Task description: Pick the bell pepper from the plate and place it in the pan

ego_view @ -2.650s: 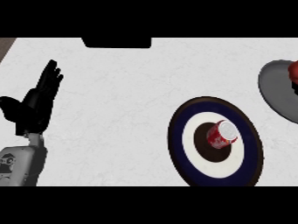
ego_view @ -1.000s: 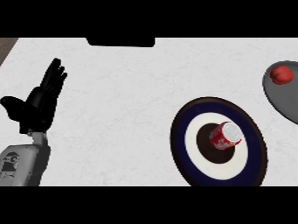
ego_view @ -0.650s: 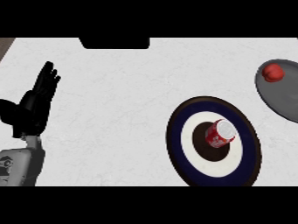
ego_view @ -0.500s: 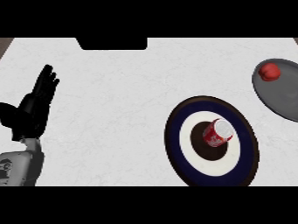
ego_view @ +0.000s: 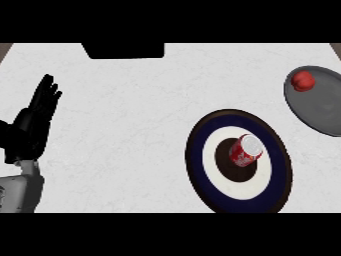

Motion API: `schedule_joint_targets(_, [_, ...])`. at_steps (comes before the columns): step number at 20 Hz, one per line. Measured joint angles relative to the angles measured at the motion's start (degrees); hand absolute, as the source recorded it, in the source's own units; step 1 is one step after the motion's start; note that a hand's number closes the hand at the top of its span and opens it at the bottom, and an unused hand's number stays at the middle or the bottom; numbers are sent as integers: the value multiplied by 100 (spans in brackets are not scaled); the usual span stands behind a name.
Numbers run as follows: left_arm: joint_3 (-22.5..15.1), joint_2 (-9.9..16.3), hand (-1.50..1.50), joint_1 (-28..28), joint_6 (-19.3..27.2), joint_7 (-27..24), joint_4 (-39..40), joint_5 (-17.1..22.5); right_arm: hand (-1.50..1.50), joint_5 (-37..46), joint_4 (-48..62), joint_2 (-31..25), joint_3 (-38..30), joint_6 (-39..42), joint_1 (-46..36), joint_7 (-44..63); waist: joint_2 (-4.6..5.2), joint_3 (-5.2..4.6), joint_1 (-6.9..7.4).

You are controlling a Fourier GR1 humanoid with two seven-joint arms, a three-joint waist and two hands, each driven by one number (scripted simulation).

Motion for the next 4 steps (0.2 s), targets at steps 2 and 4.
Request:
schedule_joint_targets(2, [-6, -34, 0, 53, 26, -73, 15, -30, -150, -160, -352, 32, 15, 168, 221, 199, 0, -3, -9])
schedule_joint_targets(4, [-17, -47, 0, 67, 27, -5, -68, -16, -150, -292, -831, 217, 41, 207, 512, 334, -4, -7, -16])
